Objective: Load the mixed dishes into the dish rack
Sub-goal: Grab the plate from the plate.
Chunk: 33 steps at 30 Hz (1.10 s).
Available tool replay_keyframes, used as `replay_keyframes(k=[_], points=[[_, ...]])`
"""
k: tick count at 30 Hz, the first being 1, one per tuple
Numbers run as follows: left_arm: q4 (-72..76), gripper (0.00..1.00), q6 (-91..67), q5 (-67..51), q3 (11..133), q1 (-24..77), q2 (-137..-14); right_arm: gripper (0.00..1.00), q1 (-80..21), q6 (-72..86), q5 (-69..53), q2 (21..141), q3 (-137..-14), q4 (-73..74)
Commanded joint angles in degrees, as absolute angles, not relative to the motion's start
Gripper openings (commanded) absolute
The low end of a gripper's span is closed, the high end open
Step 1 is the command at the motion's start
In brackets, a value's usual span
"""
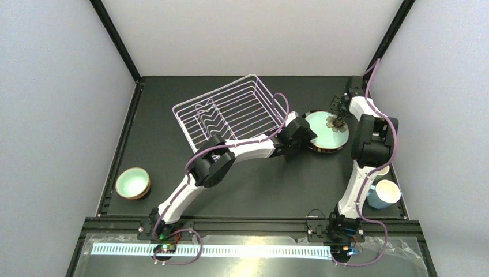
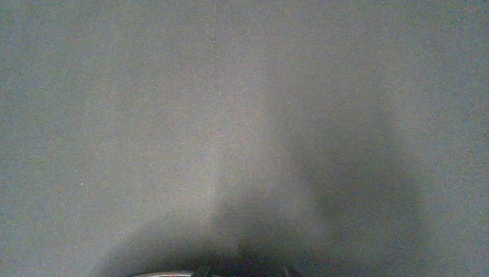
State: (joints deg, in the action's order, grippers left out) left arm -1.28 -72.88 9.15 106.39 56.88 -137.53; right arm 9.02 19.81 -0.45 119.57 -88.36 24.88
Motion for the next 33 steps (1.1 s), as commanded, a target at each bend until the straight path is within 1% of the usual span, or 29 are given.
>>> replay_keyframes(k=[1,19,33], points=[[4.48,0.99,-76.95,9.67,104.38,55.26,-134.86,0.69,7.65,19.79,-3.59,119.57,-86.3,32.26],[6.06,0.99,-79.65,9.76,104.66,54.77,-136.8,0.69,7.47,19.43,-5.95,121.0,-86.75,31.86],[5.69,0.99,-80.6,7.03,107.25,53.8,-139.6,0.69,6.52,18.92,-7.99,121.41,-86.92,31.89]])
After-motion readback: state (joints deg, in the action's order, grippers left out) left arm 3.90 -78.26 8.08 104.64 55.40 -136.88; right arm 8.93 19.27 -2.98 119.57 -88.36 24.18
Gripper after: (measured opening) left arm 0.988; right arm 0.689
